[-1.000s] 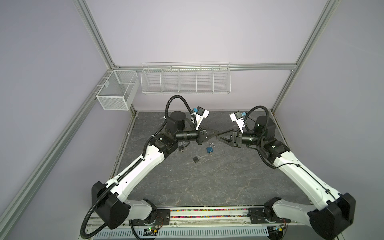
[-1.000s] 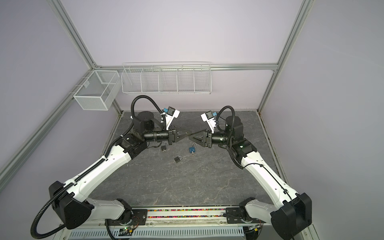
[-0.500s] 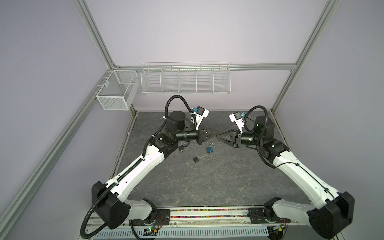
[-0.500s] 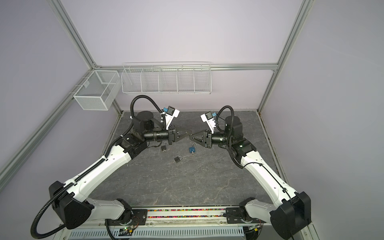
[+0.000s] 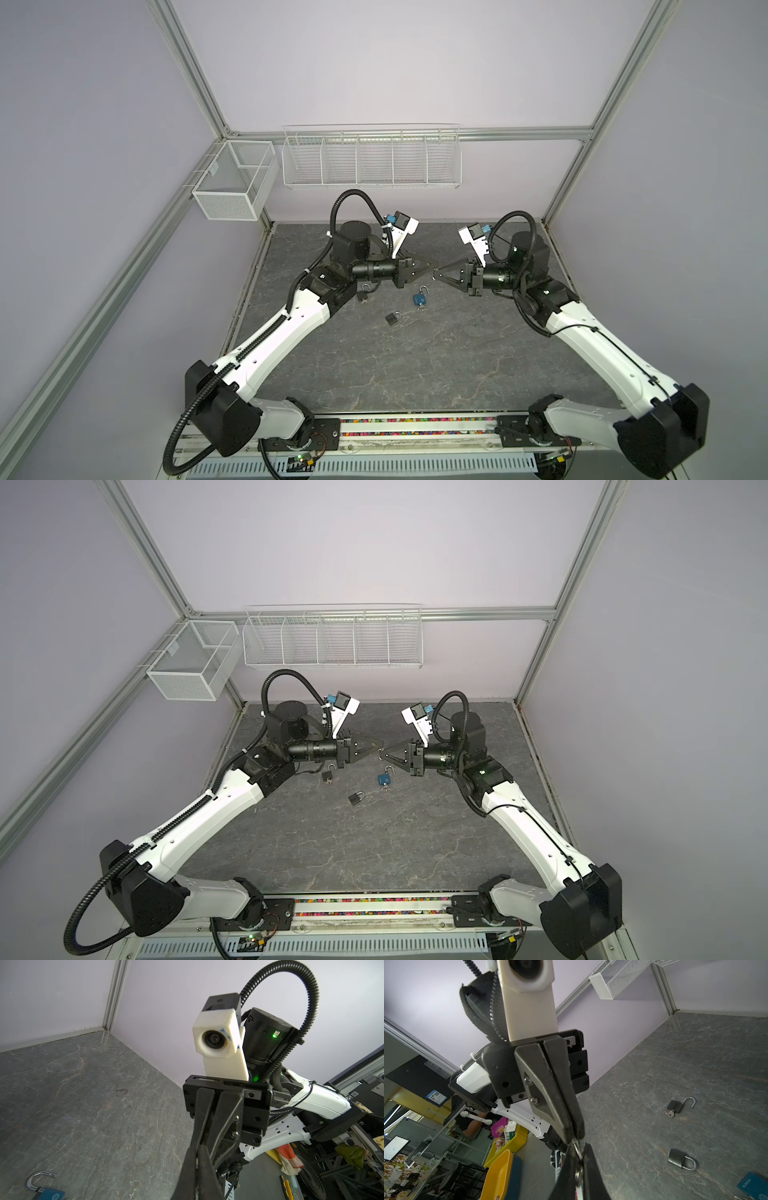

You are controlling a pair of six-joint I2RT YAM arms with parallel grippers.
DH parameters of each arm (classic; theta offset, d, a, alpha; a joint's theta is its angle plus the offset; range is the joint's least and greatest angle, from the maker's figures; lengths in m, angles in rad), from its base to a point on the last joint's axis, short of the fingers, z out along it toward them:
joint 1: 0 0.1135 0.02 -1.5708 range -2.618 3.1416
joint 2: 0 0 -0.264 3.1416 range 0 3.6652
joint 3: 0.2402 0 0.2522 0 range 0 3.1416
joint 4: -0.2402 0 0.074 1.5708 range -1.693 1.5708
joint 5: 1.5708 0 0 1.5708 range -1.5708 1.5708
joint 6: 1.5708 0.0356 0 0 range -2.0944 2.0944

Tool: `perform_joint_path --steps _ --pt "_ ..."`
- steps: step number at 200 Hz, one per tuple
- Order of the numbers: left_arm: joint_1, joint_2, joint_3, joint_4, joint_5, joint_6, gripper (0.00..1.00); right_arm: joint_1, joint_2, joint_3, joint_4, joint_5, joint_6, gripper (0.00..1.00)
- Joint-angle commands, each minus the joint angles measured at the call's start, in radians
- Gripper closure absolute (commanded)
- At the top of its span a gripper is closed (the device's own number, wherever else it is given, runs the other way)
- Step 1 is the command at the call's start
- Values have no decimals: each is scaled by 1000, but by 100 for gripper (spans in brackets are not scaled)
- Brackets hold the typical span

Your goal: Unlock with the key

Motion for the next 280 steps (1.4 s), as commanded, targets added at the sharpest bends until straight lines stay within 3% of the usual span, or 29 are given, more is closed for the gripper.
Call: perform_joint_path --steps 1,22,58,85,106,120,149,185,216,237,280 --pt "4 7 45 4 29 7 100 -5 -12 -5 -17 6 -31 94" --pt "7 1 45 11 37 5 100 -7 -24 -8 -53 63 -42 94" --pt "25 -26 16 48 -4 -35 61 -5 -35 -30 -75 90 -36 94" --pt "55 -80 -82 129 -113 -144 44 2 -61 -48 -133 155 -56 94" --pt "59 -121 -123 9 -295 -145 43 21 -66 -45 -198 216 -79 94" --pt "59 -137 -133 -117 -427 -148 43 53 -81 -51 -250 323 -86 94" --pt "57 -155 -214 -250 -575 -177 42 127 -89 -81 -290 435 -90 94" --pt "57 -116 -292 -341 -637 -146 41 195 -104 -146 -275 534 -31 93" --pt "58 -5 -312 -325 -605 -55 41 238 -135 -264 -191 588 26 93" --pt "59 116 -273 -327 -558 -10 40 245 -146 -304 -155 605 65 93" --pt "59 344 -157 -369 -571 57 39 250 -170 -332 -157 629 71 93"
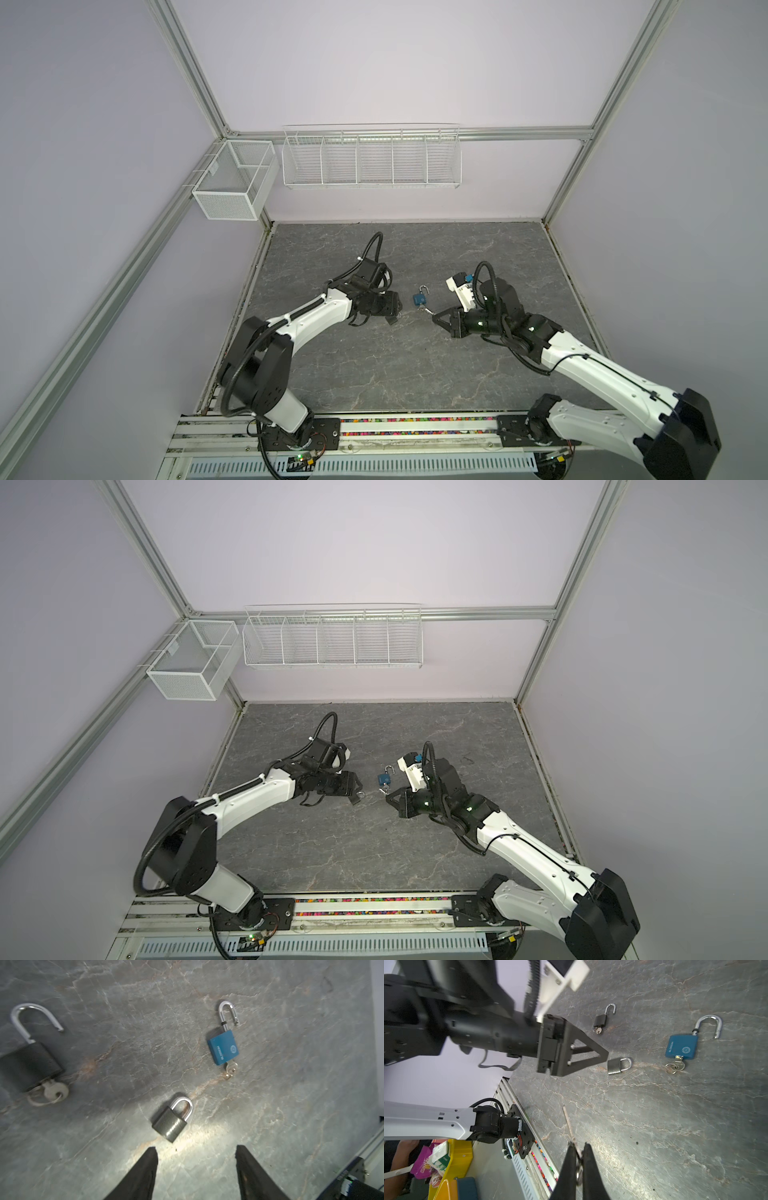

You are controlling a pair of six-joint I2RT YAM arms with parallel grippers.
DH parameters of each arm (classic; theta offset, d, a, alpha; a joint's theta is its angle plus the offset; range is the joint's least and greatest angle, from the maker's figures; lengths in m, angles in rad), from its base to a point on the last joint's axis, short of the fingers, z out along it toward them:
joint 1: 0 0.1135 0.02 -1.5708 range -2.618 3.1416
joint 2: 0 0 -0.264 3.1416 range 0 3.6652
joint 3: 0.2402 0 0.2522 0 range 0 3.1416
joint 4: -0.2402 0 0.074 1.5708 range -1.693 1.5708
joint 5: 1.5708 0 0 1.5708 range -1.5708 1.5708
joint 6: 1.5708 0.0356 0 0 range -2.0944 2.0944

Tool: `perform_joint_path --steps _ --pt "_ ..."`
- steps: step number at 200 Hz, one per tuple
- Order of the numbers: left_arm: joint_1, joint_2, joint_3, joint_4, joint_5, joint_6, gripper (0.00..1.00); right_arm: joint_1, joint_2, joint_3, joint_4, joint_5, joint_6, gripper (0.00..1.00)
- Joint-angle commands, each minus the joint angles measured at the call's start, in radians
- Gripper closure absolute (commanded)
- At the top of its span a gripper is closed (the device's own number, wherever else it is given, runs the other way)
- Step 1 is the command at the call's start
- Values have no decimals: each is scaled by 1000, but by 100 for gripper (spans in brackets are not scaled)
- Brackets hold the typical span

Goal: Unlock with the key
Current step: 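Lower the left gripper and close it on the dark grey padlock body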

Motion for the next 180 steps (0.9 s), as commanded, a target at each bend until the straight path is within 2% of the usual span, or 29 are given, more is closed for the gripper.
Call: perform_joint_path --steps 1,43,86,135,180 --pt "3 69 69 -34 -5 75 39 8 -31 -18 44 33 15 93" --pt "3 197 144 -57 -47 112 38 8 -32 -1 6 48 -11 93" --pt "0 225 136 -47 -18 79 38 7 -16 27 -13 25 -30 93" --pt "-53 249 135 -94 -82 -16 38 7 -9 35 -26 28 -38 93" --pt "-122 245 144 -175 -215 -160 41 8 -17 35 -47 19 -48 93"
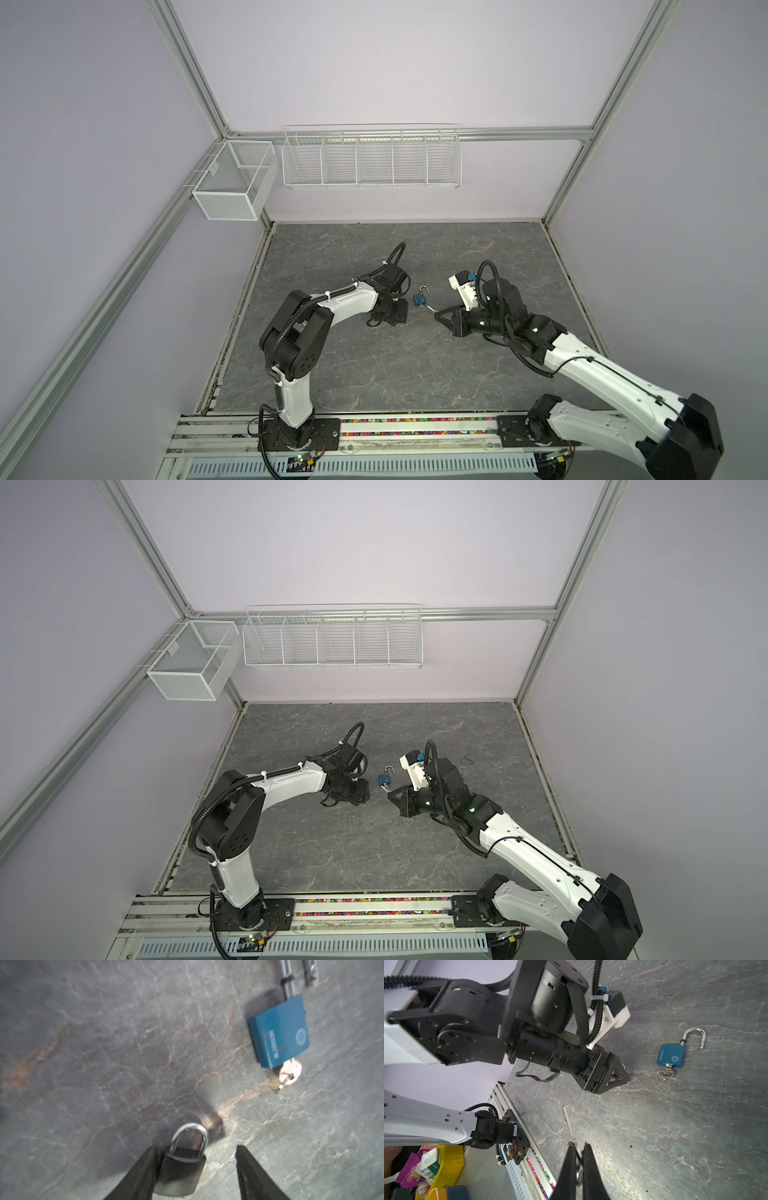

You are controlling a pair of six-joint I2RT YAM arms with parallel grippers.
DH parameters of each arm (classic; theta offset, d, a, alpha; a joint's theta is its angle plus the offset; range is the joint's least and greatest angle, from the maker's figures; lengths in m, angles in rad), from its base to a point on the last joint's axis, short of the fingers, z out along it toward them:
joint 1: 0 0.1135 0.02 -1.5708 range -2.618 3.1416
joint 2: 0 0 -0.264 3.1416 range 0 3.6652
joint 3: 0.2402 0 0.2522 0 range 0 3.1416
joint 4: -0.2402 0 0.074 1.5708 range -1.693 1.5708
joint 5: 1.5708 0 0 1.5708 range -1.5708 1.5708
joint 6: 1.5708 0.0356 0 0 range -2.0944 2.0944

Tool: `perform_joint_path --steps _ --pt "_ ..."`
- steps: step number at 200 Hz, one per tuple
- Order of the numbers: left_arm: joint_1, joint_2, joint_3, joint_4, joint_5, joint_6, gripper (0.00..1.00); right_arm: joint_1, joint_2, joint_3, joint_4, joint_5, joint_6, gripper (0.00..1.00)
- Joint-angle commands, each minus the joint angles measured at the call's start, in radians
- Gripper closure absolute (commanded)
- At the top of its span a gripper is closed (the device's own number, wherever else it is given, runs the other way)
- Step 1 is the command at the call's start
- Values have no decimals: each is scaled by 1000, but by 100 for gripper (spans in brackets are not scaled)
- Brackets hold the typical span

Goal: Unlock with the key
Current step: 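Lower the left gripper and close it on the dark grey padlock body, then lift the dark grey padlock with the left gripper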

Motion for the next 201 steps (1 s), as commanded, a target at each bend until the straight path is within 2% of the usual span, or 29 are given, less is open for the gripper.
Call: perform_joint_path --steps 1,35,69,111,201 --pt "-31 16 18 -89 -84 -108 41 6 -4 19 -19 -16 -23 93" --pt "-73 26 27 -94 -120 -219 42 7 -17 9 -21 -2 -22 93" --pt "-91 51 62 -142 -206 -277 44 7 -21 7 -28 1 -28 94" --pt "-104 97 105 -150 -208 -289 44 6 -29 0 -32 1 -25 94" --pt "-134 145 140 -210 -240 -291 53 3 -61 -14 -69 16 -33 94"
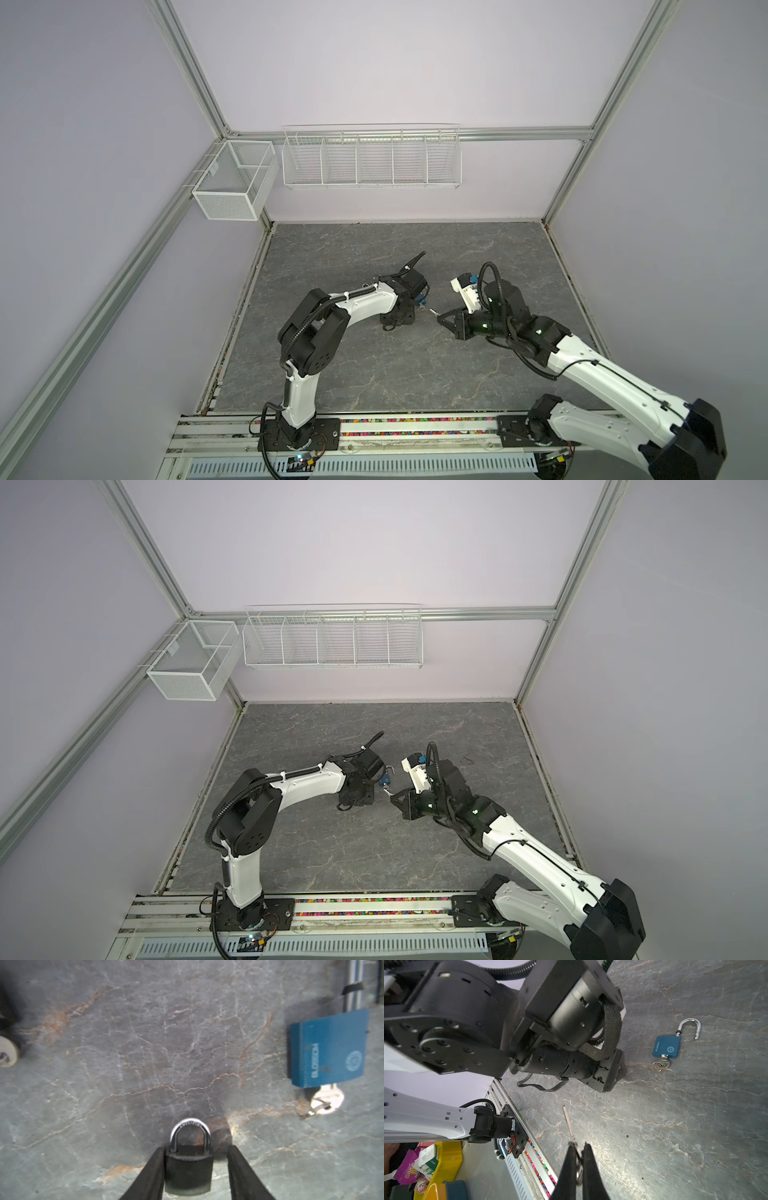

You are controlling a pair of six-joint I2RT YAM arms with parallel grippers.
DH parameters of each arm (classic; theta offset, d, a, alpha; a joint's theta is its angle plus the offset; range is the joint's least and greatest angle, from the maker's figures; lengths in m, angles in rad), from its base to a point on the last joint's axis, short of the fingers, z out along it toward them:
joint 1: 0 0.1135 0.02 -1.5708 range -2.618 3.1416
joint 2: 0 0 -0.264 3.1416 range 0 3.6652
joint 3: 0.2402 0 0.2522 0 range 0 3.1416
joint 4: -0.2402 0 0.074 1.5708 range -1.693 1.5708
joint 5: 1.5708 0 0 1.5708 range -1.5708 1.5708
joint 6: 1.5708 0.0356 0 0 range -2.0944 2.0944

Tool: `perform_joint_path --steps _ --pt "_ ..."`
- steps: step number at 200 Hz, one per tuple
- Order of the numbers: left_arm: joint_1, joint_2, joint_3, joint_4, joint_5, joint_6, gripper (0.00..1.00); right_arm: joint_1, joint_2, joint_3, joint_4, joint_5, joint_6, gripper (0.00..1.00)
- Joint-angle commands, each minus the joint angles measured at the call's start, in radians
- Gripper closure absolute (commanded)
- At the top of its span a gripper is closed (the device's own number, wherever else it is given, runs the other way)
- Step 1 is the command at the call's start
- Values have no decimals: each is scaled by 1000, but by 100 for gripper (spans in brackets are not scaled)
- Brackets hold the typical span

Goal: Unlock with the key
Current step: 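Lift the dark grey padlock with the left gripper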

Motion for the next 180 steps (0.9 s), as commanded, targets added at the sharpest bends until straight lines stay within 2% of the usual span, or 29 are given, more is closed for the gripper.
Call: perform_joint_path --steps 1,67,101,128,158,180 --pt "-19 46 3 -49 -10 -12 53 3 -26 -14 -10 10 -23 93" --pt "-27 64 11 -75 -19 15 66 2 -23 -6 -13 18 -22 94" --pt "-27 44 19 -79 -27 15 76 3 -17 3 -31 30 -21 94" --pt "-26 -13 25 -75 -44 -33 82 10 -19 24 -59 35 -4 93" --pt "-24 -91 44 -80 -63 -120 88 41 -19 12 -57 93 68 93" --pt "-24 -167 43 -71 -80 -194 99 84 5 6 -46 157 125 93"
